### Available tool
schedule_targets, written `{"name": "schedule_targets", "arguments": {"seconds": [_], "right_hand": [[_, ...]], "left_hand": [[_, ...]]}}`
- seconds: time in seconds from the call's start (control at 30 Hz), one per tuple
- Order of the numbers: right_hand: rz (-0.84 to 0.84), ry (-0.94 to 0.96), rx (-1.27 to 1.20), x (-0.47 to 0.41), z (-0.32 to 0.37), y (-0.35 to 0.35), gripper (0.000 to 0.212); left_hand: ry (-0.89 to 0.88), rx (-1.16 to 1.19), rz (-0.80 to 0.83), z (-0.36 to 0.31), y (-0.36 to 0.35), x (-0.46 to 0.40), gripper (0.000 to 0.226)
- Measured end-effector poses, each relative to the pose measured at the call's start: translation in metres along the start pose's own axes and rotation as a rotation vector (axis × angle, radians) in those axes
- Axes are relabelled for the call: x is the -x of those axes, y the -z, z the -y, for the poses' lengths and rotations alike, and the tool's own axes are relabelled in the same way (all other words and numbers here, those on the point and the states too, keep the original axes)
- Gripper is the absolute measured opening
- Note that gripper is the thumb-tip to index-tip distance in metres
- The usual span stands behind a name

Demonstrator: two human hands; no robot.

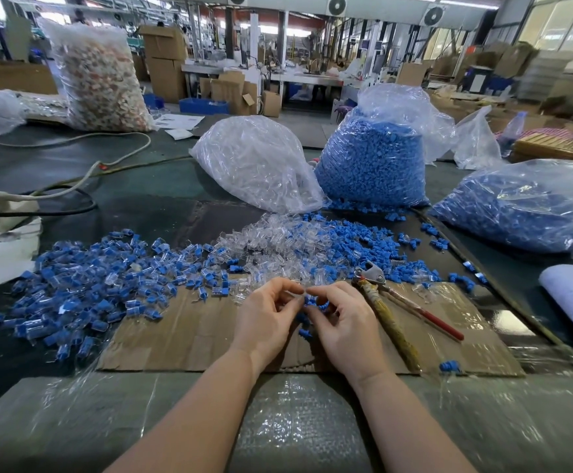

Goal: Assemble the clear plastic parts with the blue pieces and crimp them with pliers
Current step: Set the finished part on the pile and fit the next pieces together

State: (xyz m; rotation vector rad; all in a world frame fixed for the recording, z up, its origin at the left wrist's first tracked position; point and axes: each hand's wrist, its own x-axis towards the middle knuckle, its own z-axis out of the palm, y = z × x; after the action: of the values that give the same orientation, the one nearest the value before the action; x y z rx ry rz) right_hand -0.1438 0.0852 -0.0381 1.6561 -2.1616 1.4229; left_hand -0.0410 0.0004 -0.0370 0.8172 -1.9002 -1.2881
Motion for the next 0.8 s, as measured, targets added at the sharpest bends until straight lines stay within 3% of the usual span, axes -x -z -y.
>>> {"name": "schedule_targets", "arguments": {"seconds": [0.13,0.23,0.33,0.4,0.5,0.67,0.8], "right_hand": [[-0.173,-0.059,0.217,-0.002,0.002,0.005,0.020],[-0.219,-0.329,0.471,-0.005,0.001,0.016,0.033],[0.049,-0.716,0.756,-0.013,-0.009,0.037,0.064],[0.229,-0.865,0.795,-0.016,-0.015,0.050,0.077],[0.320,-0.858,0.842,-0.014,-0.019,0.052,0.072],[0.231,-0.632,0.962,-0.014,-0.011,0.046,0.049],[0.298,-0.639,0.930,-0.017,-0.011,0.049,0.061]], "left_hand": [[0.025,0.078,-0.020,-0.001,0.000,0.000,0.015],[0.050,0.163,-0.049,-0.002,0.003,0.000,0.014],[0.050,0.214,-0.050,-0.003,0.004,-0.001,0.015],[0.036,0.221,-0.055,-0.004,0.004,0.000,0.014],[0.037,0.245,-0.056,-0.003,0.005,0.000,0.012],[0.081,0.281,-0.081,-0.001,0.007,-0.001,0.012],[0.077,0.275,-0.090,-0.002,0.008,0.000,0.011]]}}
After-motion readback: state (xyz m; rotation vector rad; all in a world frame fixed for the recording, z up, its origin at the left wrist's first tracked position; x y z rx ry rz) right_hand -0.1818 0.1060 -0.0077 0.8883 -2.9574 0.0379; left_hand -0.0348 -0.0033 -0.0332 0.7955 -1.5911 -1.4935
